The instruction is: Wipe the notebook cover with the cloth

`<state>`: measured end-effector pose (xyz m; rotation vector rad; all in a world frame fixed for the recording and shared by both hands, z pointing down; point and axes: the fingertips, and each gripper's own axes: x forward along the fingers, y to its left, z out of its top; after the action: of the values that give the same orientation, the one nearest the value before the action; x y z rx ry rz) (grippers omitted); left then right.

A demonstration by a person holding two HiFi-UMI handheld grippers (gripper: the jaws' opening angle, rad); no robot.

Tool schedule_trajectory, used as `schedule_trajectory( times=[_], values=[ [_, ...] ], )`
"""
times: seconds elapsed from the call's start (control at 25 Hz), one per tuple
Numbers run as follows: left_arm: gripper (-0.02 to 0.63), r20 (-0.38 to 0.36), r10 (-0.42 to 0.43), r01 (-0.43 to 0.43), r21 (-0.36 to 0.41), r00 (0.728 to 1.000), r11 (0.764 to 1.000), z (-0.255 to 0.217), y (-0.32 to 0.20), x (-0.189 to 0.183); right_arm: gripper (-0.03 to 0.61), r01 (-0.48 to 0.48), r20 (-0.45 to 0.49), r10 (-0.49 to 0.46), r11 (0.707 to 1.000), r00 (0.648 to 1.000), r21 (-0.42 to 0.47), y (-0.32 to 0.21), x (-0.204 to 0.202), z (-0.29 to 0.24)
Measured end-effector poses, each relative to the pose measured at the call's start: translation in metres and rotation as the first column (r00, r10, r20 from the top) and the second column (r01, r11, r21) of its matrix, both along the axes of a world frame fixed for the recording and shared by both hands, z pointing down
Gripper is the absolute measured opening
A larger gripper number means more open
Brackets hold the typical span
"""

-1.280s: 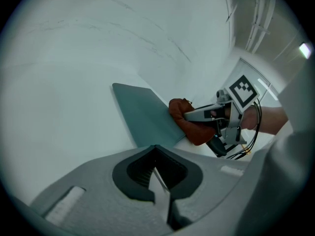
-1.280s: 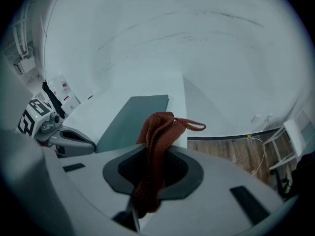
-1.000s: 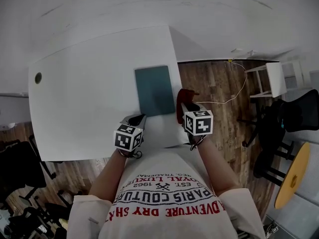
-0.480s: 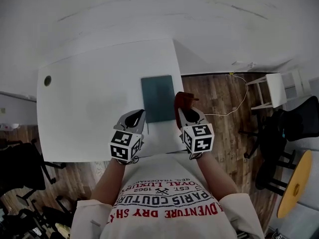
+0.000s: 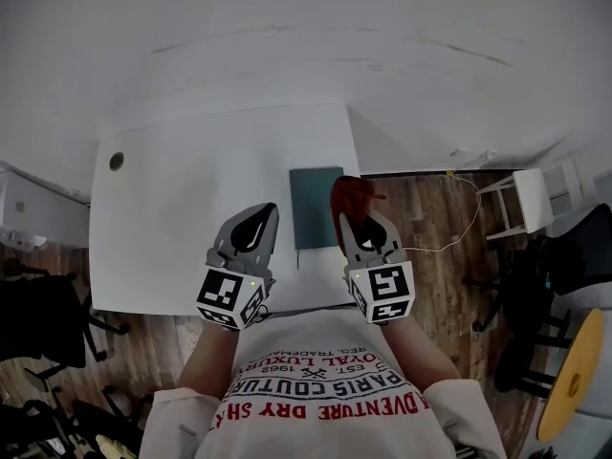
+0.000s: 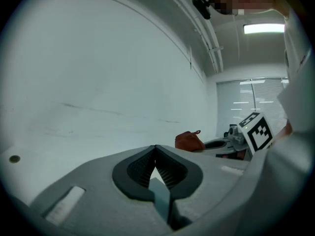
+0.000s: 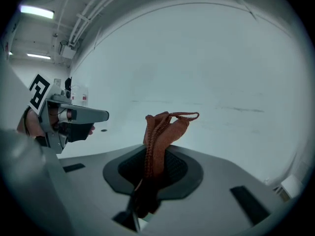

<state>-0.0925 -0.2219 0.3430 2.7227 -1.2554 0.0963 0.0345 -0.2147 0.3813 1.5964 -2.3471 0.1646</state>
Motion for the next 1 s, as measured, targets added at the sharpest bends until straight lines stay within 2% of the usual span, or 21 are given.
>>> schedule_trajectory(
  times=[0.08,0.2,0.32,0.72,1.0],
  values=[
    [0.009,-0.014,-0.010,0.011,0.053,1.000,0.999,-0.016,0.005,-0.007,0.074,0.001,0.000,-0.001,0.999,1.000,0.040,0.003,-0.004,-0.013],
    [0.009,0.004,-0.027,0.027,0.130,1.000,0.991,-0.037,0.007,-0.017,0.074,-0.014,0.011,0.013,0.997,1.000,0.082,0.002,-0.006,-0.027],
    [0.009,0.024,-0.042,0.038,0.162,0.999,0.986,-0.049,0.005,-0.022,0.072,-0.024,0.030,0.022,0.995,0.999,0.100,0.000,-0.006,-0.037],
    [0.009,-0.003,-0.062,0.062,0.106,0.998,0.992,-0.039,-0.003,-0.036,0.071,0.000,0.041,-0.006,0.992,0.999,0.130,-0.004,-0.020,-0.045],
    [0.009,0.009,-0.069,0.068,0.081,0.998,0.994,-0.035,-0.011,-0.031,0.071,0.002,0.028,-0.006,0.991,1.000,0.136,-0.014,-0.013,-0.046]
  ],
)
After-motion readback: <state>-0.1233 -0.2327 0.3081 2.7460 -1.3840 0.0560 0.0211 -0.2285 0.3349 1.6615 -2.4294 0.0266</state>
